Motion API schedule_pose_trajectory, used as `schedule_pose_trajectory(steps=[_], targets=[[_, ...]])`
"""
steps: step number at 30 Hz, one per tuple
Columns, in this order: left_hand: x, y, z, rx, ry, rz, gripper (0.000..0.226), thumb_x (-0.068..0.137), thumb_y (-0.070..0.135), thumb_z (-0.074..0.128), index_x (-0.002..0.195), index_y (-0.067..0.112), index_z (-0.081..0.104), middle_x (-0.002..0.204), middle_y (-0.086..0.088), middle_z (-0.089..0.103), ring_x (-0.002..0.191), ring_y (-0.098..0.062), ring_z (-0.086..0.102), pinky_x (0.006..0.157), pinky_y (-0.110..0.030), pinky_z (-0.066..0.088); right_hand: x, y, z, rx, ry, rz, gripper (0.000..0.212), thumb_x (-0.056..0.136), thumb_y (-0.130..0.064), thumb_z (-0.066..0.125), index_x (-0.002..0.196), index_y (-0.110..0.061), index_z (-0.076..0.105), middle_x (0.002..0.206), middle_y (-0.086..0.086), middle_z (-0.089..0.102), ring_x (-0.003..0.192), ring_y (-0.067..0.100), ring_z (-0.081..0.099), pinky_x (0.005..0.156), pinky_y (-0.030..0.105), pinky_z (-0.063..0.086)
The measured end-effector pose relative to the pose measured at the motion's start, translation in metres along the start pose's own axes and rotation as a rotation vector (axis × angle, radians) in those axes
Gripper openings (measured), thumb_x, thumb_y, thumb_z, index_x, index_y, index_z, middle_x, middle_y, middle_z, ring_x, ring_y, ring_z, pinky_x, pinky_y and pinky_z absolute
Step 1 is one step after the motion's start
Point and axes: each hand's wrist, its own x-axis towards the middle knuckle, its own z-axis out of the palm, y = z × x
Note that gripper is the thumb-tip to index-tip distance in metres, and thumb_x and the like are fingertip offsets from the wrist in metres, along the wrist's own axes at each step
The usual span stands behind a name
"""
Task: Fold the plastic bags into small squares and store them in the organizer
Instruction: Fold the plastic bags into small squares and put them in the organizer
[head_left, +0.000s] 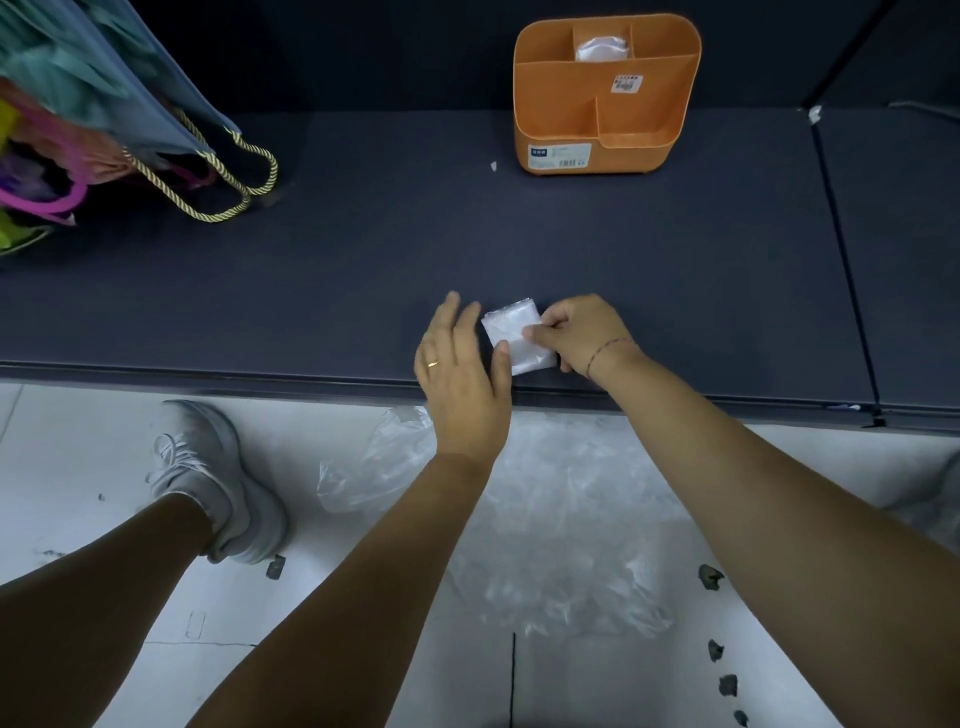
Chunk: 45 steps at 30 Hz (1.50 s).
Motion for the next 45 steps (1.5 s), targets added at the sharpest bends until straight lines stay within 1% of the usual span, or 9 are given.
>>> schedule_pose_trajectory(steps=[3,8,13,18,23,29,36,40,45], targets=[[0.007,-0.007,0.006,0.185,-0.191,0.281,0.06,0.106,0.043,0.015,0.142,0.01,0.049,0.154,-0.006,0.04,0.147,-0.025,0.026,0.12,-0.037,0.001,0.0,-0.004,-0.002,-0.043,0.002,0.016,0.018,0.09,-0.03,0.065,0.081,-0.014,0.066,0.065,0.003,0.063,0.049,0.014,0.055,0.064,0.028,0.051],[0.01,-0.017,0.007,0.362,-0.488,0.229,0.094,0.086,0.063,-0.025,0.157,0.016,0.014,0.165,0.003,0.008,0.151,-0.015,-0.005,0.117,-0.038,-0.02,-0.006,-0.001,-0.005,-0.047,0.007,0.038,0.021,0.089,-0.027,0.064,0.088,-0.007,0.071,0.066,0.003,0.062,0.06,0.014,0.055,0.067,0.028,0.047],[0.011,-0.015,0.004,0.447,-0.575,0.215,0.099,0.077,0.067,-0.034,0.156,0.016,-0.004,0.165,0.002,-0.006,0.15,-0.015,-0.014,0.117,-0.042,-0.02,-0.016,0.005,0.001,-0.087,0.003,0.067,0.022,0.084,-0.028,0.067,0.075,-0.008,0.066,0.077,0.006,0.065,0.075,0.021,0.058,0.068,0.03,0.048],[0.004,-0.012,0.001,0.441,-0.591,0.168,0.104,0.072,0.072,-0.034,0.155,0.014,-0.01,0.164,0.0,-0.013,0.149,-0.015,-0.018,0.117,-0.043,-0.021,-0.022,0.007,0.006,0.372,0.12,0.176,0.009,0.082,-0.016,0.069,0.075,-0.015,0.063,0.086,0.006,0.071,0.089,0.024,0.07,0.086,0.039,0.057],[-0.006,0.001,-0.003,0.144,-0.514,-0.039,0.093,0.089,0.076,0.003,0.157,0.012,0.013,0.165,0.0,0.006,0.151,-0.013,-0.006,0.119,-0.035,-0.017,-0.037,0.013,0.005,0.592,0.159,0.145,0.018,0.082,0.004,0.067,0.079,-0.012,0.058,0.084,0.006,0.067,0.081,0.021,0.067,0.063,0.022,0.057],[0.02,0.03,-0.028,-0.519,-0.611,-0.456,0.086,0.084,0.05,0.071,0.153,0.023,0.026,0.143,0.007,0.045,0.127,-0.012,0.047,0.106,-0.031,0.04,-0.058,0.016,-0.028,0.48,-0.045,-0.14,0.019,0.081,0.0,0.072,0.091,-0.014,0.064,0.082,0.007,0.069,0.076,0.009,0.061,0.069,0.017,0.05],[0.031,0.041,-0.036,-0.892,-0.687,-0.676,0.028,0.089,0.018,0.071,0.116,0.012,0.068,0.114,-0.008,0.072,0.106,-0.021,0.068,0.093,-0.031,0.054,-0.065,0.015,-0.059,0.472,-0.087,-0.165,0.024,0.084,0.002,0.068,0.097,-0.018,0.065,0.084,-0.002,0.071,0.076,0.006,0.063,0.068,0.018,0.05],[0.032,0.052,-0.029,-0.955,-0.531,-0.687,0.026,0.088,0.011,0.071,0.112,0.003,0.068,0.104,-0.009,0.073,0.094,-0.018,0.07,0.085,-0.026,0.055,-0.07,0.014,-0.053,0.665,-0.08,0.009,0.021,0.09,-0.019,0.067,0.11,-0.013,0.065,0.097,0.005,0.071,0.085,0.015,0.069,0.069,0.025,0.056],[0.032,0.061,-0.02,-1.002,-0.409,-0.763,0.013,0.09,0.012,0.069,0.101,0.005,0.068,0.097,-0.008,0.071,0.089,-0.017,0.068,0.085,-0.027,0.057,-0.072,0.02,-0.045,0.71,0.03,0.058,0.004,0.091,-0.009,0.065,0.09,-0.008,0.068,0.076,0.009,0.072,0.059,0.011,0.064,0.052,0.019,0.05]])
